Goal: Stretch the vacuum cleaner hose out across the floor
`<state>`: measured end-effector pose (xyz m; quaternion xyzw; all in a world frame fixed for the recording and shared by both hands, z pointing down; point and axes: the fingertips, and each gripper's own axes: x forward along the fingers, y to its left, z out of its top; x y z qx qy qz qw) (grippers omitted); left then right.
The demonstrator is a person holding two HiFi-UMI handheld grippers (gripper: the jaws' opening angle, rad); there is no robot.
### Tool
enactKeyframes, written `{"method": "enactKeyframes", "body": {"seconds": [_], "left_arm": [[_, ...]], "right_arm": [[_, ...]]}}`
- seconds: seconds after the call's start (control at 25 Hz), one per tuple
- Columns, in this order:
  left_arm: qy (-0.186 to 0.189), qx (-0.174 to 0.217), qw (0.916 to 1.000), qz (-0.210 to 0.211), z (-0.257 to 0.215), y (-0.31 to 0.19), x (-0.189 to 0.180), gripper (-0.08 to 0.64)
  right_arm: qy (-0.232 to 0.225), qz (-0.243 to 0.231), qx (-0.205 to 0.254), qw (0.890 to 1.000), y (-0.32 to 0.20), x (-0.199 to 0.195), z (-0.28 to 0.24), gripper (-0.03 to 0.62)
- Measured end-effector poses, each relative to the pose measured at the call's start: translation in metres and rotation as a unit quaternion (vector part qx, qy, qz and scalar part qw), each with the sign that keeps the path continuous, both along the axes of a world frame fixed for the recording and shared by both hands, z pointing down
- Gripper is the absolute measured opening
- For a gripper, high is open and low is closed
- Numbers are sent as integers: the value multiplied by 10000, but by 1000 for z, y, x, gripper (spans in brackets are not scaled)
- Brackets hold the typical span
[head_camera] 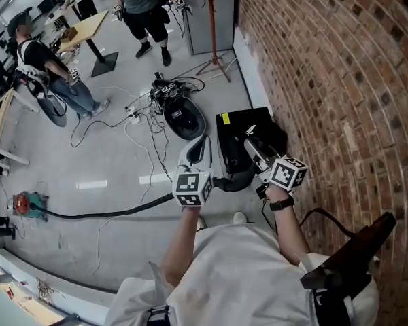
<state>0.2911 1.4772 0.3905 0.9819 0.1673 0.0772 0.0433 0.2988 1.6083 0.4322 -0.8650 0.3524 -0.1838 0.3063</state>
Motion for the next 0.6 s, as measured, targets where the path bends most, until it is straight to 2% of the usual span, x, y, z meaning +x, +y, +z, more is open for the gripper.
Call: {"method": "enactKeyframes", "body": {"seconds": [0.16, 0.4, 0.6], "left_arm": [[32, -5, 10000, 64, -3, -5, 3, 2], [150, 115, 9997, 168, -7, -5, 7, 2], [140, 87, 9998, 111, -11, -21, 6, 2]], "right_arm": [[193, -360, 437, 9982, -17, -4, -22, 84], [266, -710, 770, 9941, -34, 0, -32, 69], [145, -900, 693, 9934, -53, 0, -28, 67]]}}
